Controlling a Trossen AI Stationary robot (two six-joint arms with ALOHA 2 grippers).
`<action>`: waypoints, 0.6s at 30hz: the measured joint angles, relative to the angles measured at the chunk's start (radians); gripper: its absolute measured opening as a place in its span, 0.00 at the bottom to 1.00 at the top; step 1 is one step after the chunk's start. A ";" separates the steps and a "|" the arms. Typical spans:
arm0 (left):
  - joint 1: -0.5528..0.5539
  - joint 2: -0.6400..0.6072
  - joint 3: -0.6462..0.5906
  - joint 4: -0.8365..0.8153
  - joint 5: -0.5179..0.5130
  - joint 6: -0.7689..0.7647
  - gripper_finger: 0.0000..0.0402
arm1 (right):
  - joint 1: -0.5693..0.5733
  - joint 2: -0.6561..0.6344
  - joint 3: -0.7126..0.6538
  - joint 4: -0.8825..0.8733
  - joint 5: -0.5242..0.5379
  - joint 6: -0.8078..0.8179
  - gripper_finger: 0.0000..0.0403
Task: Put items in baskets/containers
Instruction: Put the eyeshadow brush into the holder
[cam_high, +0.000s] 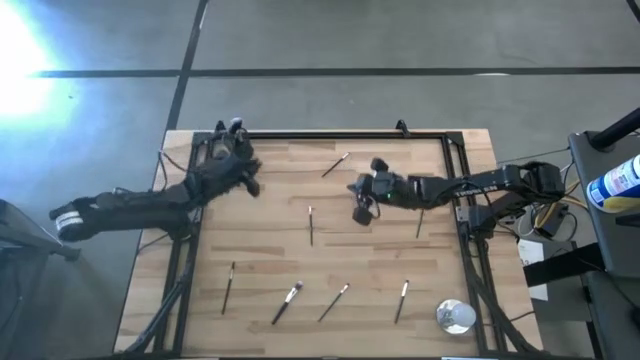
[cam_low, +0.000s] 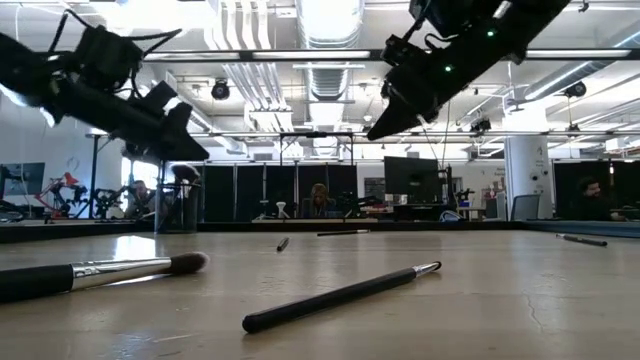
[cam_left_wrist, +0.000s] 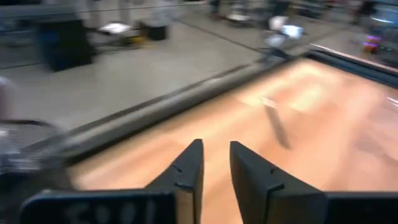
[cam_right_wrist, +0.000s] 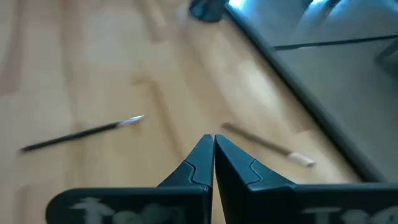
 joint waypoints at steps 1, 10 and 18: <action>-0.041 0.004 -0.017 0.020 -0.001 0.000 0.14 | 0.022 0.004 -0.008 0.002 0.000 0.020 0.02; -0.380 0.072 -0.077 0.104 -0.139 -0.016 0.01 | 0.247 0.041 -0.060 0.002 -0.001 0.154 0.02; -0.578 0.151 -0.109 0.249 -0.148 -0.023 0.00 | 0.417 0.178 -0.053 0.011 -0.098 0.197 0.12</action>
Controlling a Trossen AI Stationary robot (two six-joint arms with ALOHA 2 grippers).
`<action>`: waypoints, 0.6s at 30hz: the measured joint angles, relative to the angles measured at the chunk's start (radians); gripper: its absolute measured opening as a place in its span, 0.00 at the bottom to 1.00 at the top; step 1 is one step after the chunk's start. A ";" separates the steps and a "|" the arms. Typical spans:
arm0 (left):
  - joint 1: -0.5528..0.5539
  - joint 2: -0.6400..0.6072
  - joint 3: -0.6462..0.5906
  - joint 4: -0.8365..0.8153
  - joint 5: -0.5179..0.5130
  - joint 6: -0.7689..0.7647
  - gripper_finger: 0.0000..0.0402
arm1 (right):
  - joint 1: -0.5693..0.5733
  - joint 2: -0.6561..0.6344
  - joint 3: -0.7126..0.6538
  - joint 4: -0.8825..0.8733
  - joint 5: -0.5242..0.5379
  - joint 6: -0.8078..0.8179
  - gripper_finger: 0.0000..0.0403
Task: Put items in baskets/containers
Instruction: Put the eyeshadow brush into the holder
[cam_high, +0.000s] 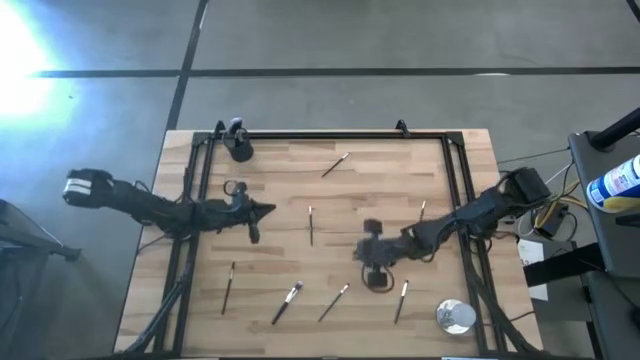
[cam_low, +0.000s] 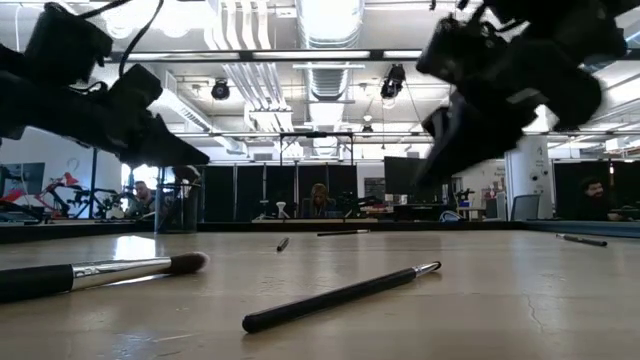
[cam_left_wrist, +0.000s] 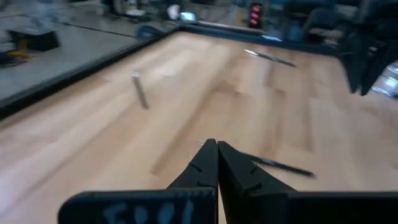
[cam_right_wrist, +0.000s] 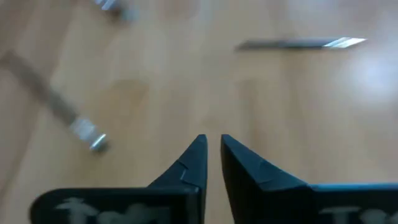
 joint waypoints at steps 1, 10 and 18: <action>-0.022 0.012 0.000 0.009 0.002 0.000 0.00 | 0.012 0.030 0.006 0.018 -0.033 0.002 0.14; -0.133 0.172 0.054 0.094 -0.020 -0.007 0.00 | 0.063 0.248 0.117 0.061 -0.237 -0.040 0.33; -0.135 0.348 0.149 0.103 -0.036 -0.005 0.00 | 0.067 0.259 0.162 -0.010 -0.240 -0.090 0.32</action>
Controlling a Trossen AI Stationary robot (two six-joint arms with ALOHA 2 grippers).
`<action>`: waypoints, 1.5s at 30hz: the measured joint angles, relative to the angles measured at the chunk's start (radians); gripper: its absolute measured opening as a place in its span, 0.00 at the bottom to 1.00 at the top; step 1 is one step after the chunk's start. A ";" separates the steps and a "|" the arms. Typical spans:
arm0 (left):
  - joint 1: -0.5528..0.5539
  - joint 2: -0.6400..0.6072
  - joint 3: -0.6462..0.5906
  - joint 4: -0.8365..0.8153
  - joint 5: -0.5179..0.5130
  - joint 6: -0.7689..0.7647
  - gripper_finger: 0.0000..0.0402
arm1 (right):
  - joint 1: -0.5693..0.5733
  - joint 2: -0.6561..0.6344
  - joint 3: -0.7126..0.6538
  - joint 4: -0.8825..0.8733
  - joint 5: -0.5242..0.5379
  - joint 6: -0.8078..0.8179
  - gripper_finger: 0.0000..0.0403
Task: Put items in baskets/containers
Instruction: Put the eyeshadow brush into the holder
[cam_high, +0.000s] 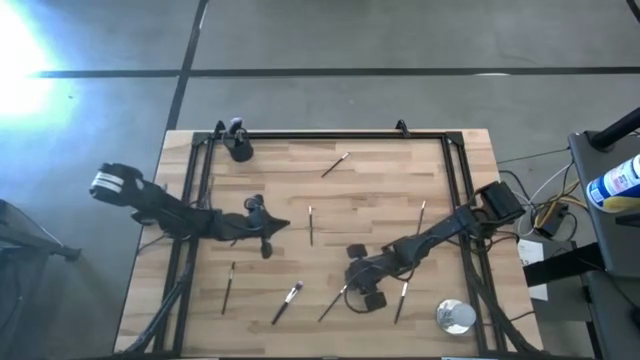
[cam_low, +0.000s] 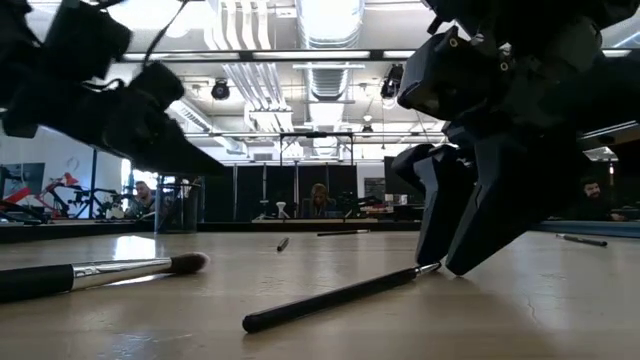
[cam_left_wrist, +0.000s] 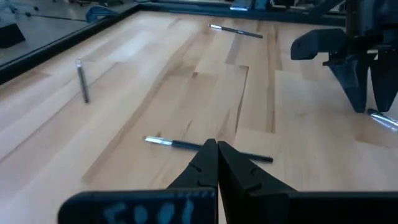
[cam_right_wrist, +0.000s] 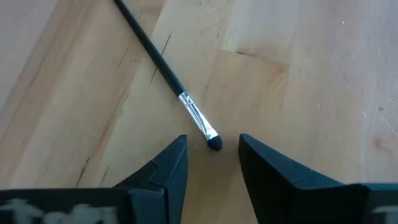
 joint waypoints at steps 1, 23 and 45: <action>-0.001 0.019 0.011 0.003 0.001 -0.002 0.00 | 0.000 0.000 -0.001 -0.001 0.000 -0.004 0.30; -0.075 0.162 0.339 -0.393 0.237 -0.300 0.24 | 0.001 -0.005 0.172 -0.286 0.179 -0.105 0.02; -0.103 0.161 0.443 -0.417 0.321 -0.364 0.30 | -0.013 -0.007 0.395 -0.420 0.416 -0.240 0.02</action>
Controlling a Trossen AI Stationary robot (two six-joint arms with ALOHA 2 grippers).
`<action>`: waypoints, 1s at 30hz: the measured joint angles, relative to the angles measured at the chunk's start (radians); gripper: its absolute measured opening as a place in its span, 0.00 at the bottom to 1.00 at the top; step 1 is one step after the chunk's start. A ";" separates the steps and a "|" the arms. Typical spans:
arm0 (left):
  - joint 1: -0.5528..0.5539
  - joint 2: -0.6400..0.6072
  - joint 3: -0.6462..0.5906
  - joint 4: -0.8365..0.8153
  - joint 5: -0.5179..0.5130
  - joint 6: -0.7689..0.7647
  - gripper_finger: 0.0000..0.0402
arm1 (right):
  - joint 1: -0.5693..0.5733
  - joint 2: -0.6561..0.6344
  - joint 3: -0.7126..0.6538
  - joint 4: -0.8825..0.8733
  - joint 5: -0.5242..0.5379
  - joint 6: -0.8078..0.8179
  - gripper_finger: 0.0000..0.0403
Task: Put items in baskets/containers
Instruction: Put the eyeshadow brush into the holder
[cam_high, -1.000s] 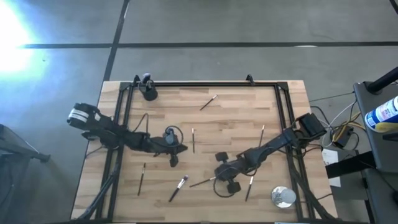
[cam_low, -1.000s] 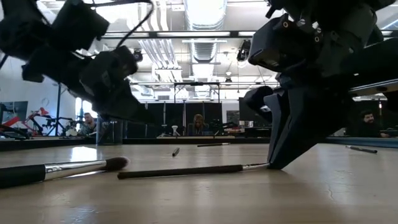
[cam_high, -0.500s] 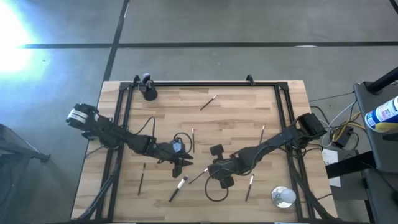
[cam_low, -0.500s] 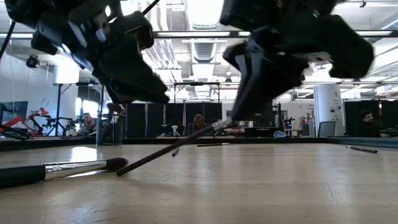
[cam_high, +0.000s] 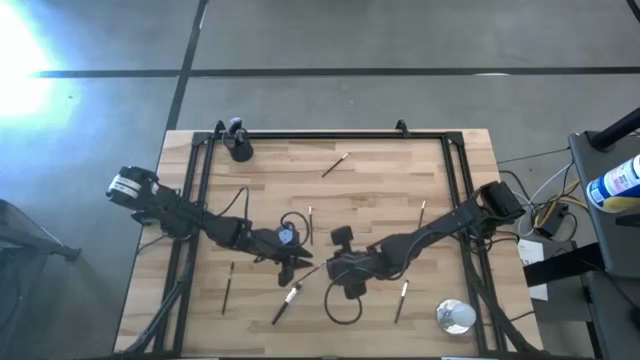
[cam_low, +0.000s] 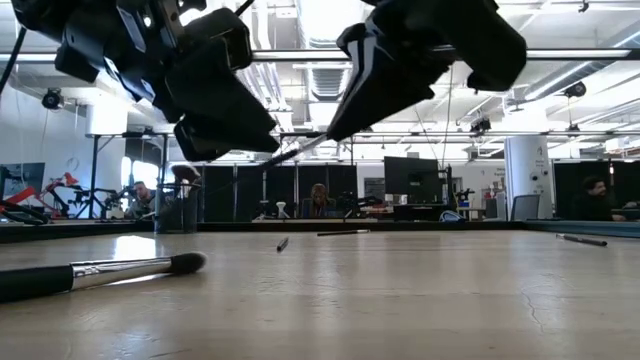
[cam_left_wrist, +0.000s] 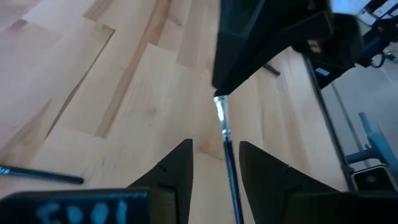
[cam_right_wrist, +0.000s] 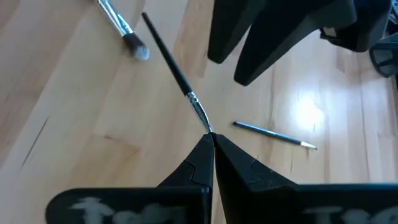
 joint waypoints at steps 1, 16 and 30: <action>-0.001 0.000 0.002 0.002 0.000 0.002 0.30 | -0.001 0.000 0.001 0.004 0.000 -0.001 0.02; -0.001 0.142 0.097 0.055 0.016 0.050 0.30 | -0.010 -0.001 0.004 0.052 0.024 -0.022 0.02; 0.018 0.049 0.002 0.027 -0.105 0.089 0.02 | -0.001 -0.011 0.004 0.045 0.083 0.016 0.08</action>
